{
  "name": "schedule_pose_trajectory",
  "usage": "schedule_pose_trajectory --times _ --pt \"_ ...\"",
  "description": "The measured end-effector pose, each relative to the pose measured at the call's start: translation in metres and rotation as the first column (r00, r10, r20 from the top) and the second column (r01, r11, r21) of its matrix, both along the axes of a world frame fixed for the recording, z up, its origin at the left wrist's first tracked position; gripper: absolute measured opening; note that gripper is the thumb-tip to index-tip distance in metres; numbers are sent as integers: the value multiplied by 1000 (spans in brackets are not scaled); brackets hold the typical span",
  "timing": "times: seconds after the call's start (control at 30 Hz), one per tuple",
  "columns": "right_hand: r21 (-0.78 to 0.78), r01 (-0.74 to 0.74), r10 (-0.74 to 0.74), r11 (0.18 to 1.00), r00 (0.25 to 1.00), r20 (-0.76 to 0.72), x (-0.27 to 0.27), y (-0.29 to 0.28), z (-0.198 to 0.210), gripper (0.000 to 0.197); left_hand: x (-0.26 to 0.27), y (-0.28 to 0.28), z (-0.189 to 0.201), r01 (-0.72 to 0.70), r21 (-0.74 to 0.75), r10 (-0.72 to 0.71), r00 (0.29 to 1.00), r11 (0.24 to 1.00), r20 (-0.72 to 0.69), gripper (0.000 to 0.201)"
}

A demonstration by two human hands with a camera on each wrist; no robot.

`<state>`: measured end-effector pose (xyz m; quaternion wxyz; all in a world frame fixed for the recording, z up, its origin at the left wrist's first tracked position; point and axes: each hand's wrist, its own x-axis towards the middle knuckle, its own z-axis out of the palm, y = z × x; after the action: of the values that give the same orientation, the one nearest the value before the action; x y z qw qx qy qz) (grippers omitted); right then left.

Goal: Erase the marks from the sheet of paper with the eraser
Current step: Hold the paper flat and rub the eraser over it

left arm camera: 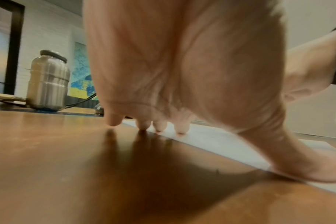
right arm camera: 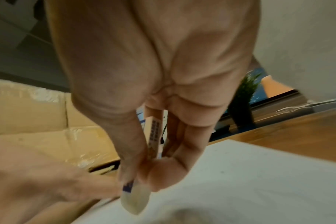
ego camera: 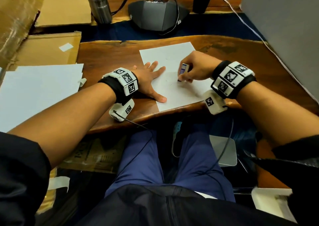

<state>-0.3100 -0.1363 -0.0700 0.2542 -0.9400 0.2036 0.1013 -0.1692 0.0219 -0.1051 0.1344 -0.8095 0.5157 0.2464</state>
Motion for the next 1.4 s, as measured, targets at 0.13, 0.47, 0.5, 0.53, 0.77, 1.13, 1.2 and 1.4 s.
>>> schedule_pose_trajectory --times 0.13,0.47,0.5,0.53,0.77,1.13,1.2,1.4 --pt "-33 95 -96 995 995 -33 -21 -15 -7 20 -6 1 3 -2 21 0 997 1000 76 124" --pt "-93 242 -226 966 962 151 -10 -25 -22 32 -21 2 30 37 -99 -22 990 994 142 83" --pt "-81 239 -225 968 962 154 -11 -24 -23 30 -18 -1 29 41 -161 -26 995 986 96 75" --pt "-72 241 -228 968 961 156 -11 -24 -23 30 -16 -5 30 51 -226 -44 998 973 39 67" --pt "-16 205 -201 979 970 135 -12 -22 -16 32 -8 -43 12 118 -203 -152 976 972 -155 101" --pt "109 201 -207 974 977 48 -18 -18 -20 26 -19 -67 1 164 -30 -167 982 986 -88 128" --pt "99 135 -139 986 990 29 -19 -11 -21 24 -20 -70 3 158 -1 -158 983 987 -91 130" --pt "160 348 -364 924 928 81 -17 -27 -15 31 -24 -70 6 143 37 -140 988 989 -65 132"
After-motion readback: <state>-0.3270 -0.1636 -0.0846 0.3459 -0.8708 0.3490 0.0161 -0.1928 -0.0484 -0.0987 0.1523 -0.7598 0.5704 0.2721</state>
